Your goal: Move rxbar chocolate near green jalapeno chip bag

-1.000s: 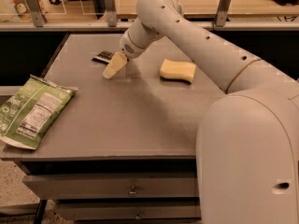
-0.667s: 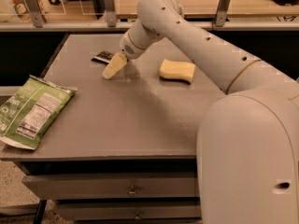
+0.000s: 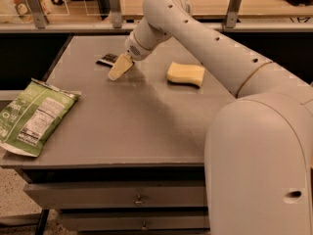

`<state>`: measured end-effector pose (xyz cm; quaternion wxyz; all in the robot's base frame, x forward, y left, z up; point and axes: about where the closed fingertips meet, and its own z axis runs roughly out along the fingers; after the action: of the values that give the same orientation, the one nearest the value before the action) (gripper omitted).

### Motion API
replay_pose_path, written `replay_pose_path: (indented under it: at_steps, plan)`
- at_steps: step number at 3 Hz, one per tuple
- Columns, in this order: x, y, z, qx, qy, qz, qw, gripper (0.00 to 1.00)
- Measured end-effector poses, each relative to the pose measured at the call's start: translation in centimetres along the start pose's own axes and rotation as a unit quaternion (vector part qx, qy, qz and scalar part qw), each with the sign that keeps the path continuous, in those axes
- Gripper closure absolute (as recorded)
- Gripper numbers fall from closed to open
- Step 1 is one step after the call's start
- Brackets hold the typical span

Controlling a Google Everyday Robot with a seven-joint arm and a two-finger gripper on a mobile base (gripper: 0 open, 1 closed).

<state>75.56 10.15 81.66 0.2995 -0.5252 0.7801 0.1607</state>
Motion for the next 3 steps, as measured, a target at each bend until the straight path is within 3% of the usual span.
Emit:
replay_pose_path:
  at_steps: [1,2,3]
  plan:
    - [-0.13,-0.01,-0.15,0.0,0.0,0.0,1.0,0.45]
    - [-0.32,-0.04,-0.37,0.0,0.0,0.0,1.0,0.62]
    - [-0.32,-0.04,-0.37,0.0,0.0,0.0,1.0,0.86]
